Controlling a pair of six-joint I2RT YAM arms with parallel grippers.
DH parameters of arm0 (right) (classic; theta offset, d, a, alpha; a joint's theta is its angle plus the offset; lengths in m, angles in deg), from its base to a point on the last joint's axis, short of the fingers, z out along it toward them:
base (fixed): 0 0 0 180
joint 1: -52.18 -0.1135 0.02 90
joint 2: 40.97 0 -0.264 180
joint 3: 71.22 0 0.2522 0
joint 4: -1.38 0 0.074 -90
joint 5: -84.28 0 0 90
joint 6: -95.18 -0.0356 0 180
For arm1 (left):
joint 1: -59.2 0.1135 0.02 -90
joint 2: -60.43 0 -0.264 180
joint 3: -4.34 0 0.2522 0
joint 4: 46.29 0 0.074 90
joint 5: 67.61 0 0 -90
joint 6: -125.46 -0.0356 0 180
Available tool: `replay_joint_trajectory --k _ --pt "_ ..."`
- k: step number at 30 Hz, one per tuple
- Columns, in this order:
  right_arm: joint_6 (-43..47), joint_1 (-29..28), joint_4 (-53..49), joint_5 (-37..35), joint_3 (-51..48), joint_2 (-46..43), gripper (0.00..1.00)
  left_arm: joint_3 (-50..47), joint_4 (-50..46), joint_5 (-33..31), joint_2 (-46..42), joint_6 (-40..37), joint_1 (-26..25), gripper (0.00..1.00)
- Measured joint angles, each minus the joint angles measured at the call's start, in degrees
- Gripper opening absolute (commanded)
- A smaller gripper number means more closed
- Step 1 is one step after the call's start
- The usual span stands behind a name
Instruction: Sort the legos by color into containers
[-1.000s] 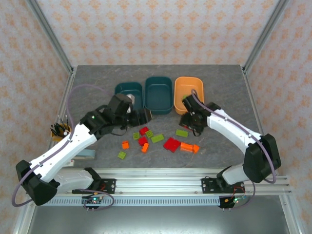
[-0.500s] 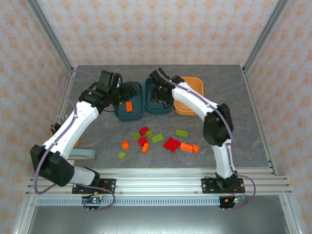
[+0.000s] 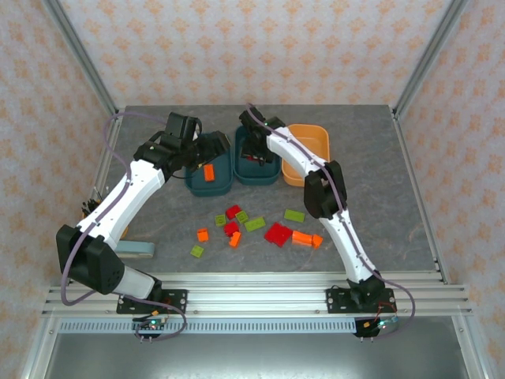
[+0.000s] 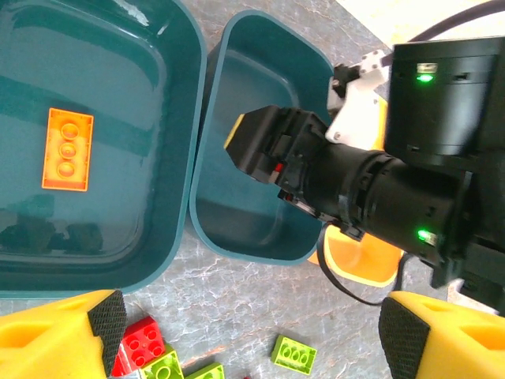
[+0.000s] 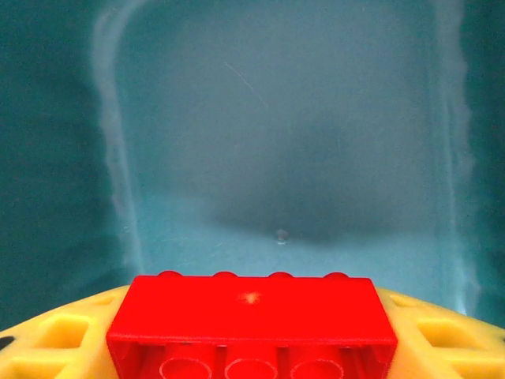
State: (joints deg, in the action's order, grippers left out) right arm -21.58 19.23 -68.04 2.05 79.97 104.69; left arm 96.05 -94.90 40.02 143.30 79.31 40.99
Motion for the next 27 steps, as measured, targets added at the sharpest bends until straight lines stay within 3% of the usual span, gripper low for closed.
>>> replay_joint_trajectory --k 9,14,17,20,27 --pt "0.52 0.0 -2.89 0.76 2.21 1.57 0.81 -0.79 -1.49 -0.55 -1.29 -0.85 0.0 0.85" --pt "0.63 -0.13 -3.34 0.7 2.19 -2.75 0.8 -1.97 -5.42 -2.6 -5.05 -0.87 0.0 0.85" --pt "1.42 -0.81 -2.47 0.09 -1.29 -9.73 0.78 -3.72 -8.41 -3.45 -7.87 -0.85 0.0 0.84" --pt "2.69 -2.75 2.12 -0.11 -12.83 -22.62 0.77 -6.8 -11.56 -3.54 -10.47 -0.87 0.0 0.82" --pt "5.57 -11.82 23.28 5.7 -55.43 -58.82 0.82 -20.7 -17.68 -4.37 -13.62 -1.95 -3.48 0.8"
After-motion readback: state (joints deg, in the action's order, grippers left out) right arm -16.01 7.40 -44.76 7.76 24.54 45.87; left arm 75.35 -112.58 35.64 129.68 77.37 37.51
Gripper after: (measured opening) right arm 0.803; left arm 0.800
